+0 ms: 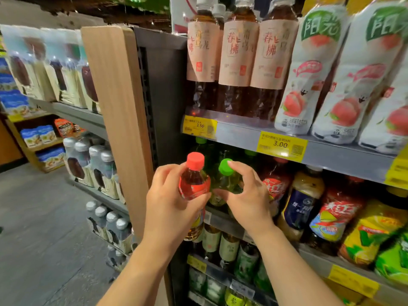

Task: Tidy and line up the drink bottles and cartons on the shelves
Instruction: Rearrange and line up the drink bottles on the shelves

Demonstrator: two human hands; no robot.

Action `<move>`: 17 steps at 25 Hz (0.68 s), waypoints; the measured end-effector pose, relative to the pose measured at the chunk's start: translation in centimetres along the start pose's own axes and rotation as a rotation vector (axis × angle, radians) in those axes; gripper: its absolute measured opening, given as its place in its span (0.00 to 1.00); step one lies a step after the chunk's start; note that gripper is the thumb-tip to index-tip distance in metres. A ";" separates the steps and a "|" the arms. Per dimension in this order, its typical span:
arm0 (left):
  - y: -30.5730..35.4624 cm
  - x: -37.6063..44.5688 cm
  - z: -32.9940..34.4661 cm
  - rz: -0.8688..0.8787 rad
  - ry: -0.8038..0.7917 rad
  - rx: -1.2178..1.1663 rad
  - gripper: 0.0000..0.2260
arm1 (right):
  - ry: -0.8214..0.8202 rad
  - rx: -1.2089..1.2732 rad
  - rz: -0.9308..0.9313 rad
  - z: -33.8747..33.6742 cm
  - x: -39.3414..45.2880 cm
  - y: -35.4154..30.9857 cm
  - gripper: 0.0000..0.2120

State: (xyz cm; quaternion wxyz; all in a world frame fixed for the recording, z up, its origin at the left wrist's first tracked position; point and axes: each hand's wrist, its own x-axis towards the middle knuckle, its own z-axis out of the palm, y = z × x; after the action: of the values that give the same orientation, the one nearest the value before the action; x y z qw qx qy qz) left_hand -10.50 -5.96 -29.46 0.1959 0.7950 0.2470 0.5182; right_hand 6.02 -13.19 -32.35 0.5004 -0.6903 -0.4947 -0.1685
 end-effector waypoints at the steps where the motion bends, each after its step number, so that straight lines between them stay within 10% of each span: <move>1: -0.3 0.2 0.1 0.016 -0.026 -0.010 0.29 | -0.007 -0.018 0.038 0.2 0.2 -0.2 0.38; 17: -4.1 2.0 0.2 0.039 -0.240 -0.205 0.32 | -0.204 -0.819 0.145 1.2 4.2 -5.4 0.30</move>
State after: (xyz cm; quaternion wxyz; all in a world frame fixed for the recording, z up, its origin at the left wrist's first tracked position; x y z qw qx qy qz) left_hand -10.38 -1.45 -30.40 0.2938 0.8319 0.1521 0.4456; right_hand 3.01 -9.95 -27.04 0.1440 -0.8782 -0.3839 -0.2464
